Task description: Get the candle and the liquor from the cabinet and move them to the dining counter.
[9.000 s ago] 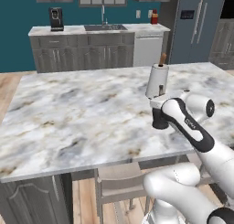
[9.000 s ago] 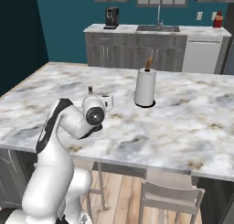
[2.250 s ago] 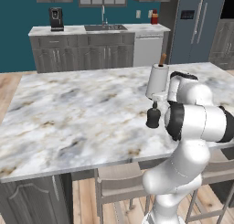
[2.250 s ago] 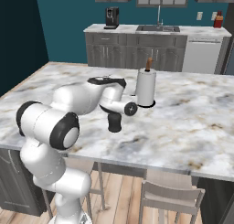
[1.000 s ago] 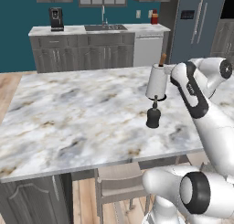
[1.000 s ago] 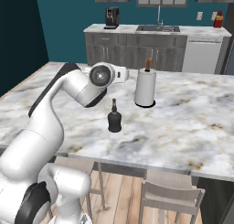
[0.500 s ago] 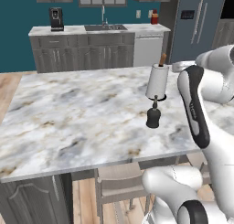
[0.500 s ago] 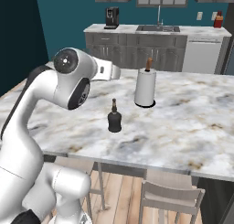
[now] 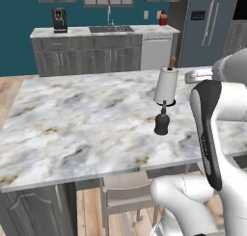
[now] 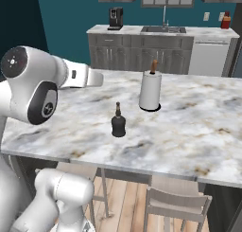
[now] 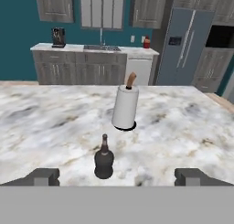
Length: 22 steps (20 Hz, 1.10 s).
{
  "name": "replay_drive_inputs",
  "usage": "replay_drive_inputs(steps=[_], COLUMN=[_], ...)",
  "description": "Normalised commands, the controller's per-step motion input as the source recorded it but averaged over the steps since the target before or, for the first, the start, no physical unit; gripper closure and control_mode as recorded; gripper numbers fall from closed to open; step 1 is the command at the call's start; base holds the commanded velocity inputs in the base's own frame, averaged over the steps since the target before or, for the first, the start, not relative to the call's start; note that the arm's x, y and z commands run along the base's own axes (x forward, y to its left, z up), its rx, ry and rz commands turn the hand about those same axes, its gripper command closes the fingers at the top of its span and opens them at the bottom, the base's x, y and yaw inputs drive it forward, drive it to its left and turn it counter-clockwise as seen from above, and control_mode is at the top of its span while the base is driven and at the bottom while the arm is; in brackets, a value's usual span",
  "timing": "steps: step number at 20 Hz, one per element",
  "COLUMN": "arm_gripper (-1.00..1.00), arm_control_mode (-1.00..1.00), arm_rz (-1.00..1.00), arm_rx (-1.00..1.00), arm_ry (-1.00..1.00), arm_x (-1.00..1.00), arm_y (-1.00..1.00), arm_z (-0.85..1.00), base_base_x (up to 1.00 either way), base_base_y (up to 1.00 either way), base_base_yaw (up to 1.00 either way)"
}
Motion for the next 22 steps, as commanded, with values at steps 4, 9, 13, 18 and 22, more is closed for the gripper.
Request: replay_drive_inputs(steps=[4,9,13,18,22], arm_gripper=[-1.00,-1.00,-1.00,-1.00,-1.00], arm_control_mode=[-1.00,-1.00,-1.00,-1.00,-1.00], arm_rz=[0.06,0.18,0.13,-0.09,-0.19], arm_rx=[-0.01,0.00,0.00,0.00,0.00], arm_ry=[0.00,0.10,0.21,0.06,0.05], arm_x=[-0.46,-0.68,-0.73,-0.59,-0.47], arm_y=[0.27,0.21,0.34,0.07,-0.07], arm_z=[0.15,0.00,-0.01,0.00,0.00], base_base_x=[0.00,0.00,0.00,0.00,0.00], base_base_y=[0.00,0.00,0.00,0.00,0.00], base_base_yaw=[0.00,0.00,0.00,0.00,0.00])
